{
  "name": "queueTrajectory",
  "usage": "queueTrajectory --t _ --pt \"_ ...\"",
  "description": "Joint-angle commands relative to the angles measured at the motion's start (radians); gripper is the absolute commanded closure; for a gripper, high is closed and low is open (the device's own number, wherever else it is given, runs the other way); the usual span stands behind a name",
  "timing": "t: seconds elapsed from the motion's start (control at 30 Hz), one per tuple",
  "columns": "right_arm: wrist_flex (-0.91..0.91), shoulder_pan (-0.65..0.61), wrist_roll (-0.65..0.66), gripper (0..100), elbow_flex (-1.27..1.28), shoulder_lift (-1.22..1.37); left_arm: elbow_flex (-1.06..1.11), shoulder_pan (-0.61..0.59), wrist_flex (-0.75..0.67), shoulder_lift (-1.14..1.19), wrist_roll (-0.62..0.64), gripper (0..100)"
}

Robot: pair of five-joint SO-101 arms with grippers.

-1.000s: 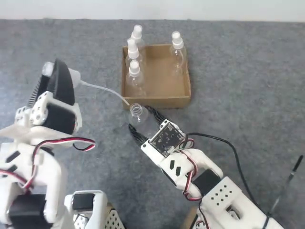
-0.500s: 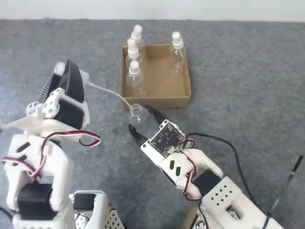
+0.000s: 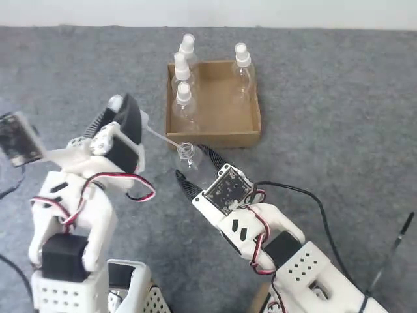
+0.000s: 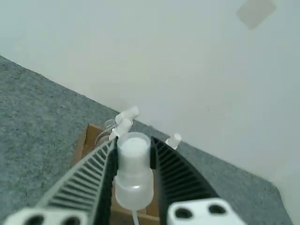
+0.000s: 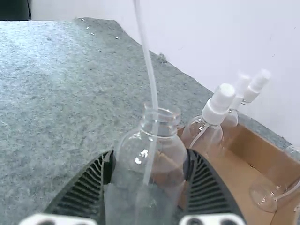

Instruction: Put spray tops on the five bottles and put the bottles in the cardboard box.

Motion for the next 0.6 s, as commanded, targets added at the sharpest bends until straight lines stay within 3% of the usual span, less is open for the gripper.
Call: queueTrajectory --t 0.0,0.2,0.57 --pt "-0.019 -0.004 0.014 94.4 -0.014 -0.008 0.039 0.064 0.0 -0.015 -0.049 99" --pt "-0.018 -0.004 0.014 94.4 -0.005 -0.008 0.093 0.163 -0.006 -0.015 -0.051 99" --pt "-0.018 -0.004 0.014 94.4 0.014 -0.01 0.105 0.181 -0.003 -0.015 -0.052 98"
